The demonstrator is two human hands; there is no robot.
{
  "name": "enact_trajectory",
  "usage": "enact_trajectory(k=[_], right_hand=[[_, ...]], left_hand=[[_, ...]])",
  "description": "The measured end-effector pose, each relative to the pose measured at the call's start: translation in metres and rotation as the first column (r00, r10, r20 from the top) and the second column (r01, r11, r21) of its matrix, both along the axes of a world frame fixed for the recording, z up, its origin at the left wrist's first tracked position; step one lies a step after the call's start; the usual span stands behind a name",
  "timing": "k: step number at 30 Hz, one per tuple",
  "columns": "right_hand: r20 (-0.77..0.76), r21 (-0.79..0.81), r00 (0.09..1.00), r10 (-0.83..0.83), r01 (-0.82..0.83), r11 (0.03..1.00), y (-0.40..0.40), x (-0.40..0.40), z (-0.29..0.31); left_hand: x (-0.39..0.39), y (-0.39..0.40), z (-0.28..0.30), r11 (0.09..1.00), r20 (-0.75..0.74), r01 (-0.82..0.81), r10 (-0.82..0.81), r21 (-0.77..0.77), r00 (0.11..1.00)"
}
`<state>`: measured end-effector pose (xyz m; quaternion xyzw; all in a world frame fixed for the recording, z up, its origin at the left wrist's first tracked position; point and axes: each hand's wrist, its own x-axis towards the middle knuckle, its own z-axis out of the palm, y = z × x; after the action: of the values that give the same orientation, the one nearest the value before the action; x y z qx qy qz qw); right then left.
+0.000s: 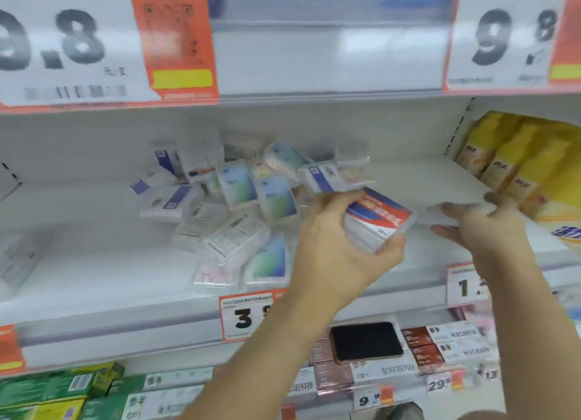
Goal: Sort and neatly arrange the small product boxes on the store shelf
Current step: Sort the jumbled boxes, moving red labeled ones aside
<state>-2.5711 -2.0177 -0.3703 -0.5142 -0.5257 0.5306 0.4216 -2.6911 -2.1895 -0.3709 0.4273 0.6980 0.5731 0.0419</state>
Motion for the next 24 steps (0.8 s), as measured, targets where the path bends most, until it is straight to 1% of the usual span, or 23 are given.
enact_trajectory(k=[1,2,4,6,8,9,12,16,17,19,21,22,24], right_hand=[[0.014,-0.011,1.0,-0.027,0.027,1.0,0.006,0.007,-0.003],[0.043,0.015,0.998,-0.048,0.047,0.999,0.011,0.013,-0.005],[0.202,0.127,0.976,-0.079,0.054,0.99,0.016,0.025,-0.007],[0.368,0.227,0.927,-0.08,-0.006,0.974,0.015,0.035,-0.007],[0.465,0.303,0.881,-0.086,-0.067,0.951,0.015,0.043,-0.007],[0.481,0.33,0.872,-0.087,-0.088,0.94,0.014,0.045,-0.007],[0.453,0.37,0.89,-0.047,-0.14,0.918,0.011,0.054,-0.006],[0.425,0.364,0.902,-0.072,-0.097,0.926,0.016,0.071,-0.005],[0.443,0.352,0.895,-0.058,-0.115,0.929,0.018,0.074,-0.004],[0.485,0.338,0.874,0.013,-0.201,0.919,0.021,0.076,-0.004],[0.55,0.351,0.83,0.09,-0.328,0.877,0.022,0.075,-0.006],[0.593,0.354,0.797,0.118,-0.389,0.851,0.022,0.074,-0.009],[0.643,0.373,0.755,0.13,-0.457,0.808,0.02,0.069,-0.011]], left_hand=[[0.009,0.014,-0.005,0.999,-0.024,0.028,-0.028,-0.018,0.999],[0.017,0.027,-0.009,0.998,-0.045,0.054,-0.056,-0.042,0.997],[0.027,0.047,-0.018,0.991,-0.102,0.093,-0.103,-0.096,0.989],[0.035,0.063,-0.023,0.98,-0.156,0.116,-0.142,-0.161,0.977],[0.043,0.078,-0.028,0.967,-0.181,0.137,-0.177,-0.216,0.967],[0.046,0.086,-0.03,0.963,-0.198,0.138,-0.186,-0.233,0.962],[0.054,0.111,-0.034,0.942,-0.196,0.145,-0.211,-0.303,0.958],[0.056,0.138,-0.039,0.873,-0.209,0.166,-0.288,-0.458,0.935],[0.055,0.142,-0.04,0.848,-0.229,0.177,-0.326,-0.5,0.917],[0.053,0.145,-0.04,0.799,-0.278,0.214,-0.427,-0.563,0.861],[0.048,0.139,-0.036,0.798,-0.293,0.27,-0.478,-0.539,0.828],[0.045,0.132,-0.031,0.817,-0.3,0.278,-0.468,-0.505,0.831],[0.031,0.112,-0.021,0.89,-0.361,0.213,-0.369,-0.403,0.856]])
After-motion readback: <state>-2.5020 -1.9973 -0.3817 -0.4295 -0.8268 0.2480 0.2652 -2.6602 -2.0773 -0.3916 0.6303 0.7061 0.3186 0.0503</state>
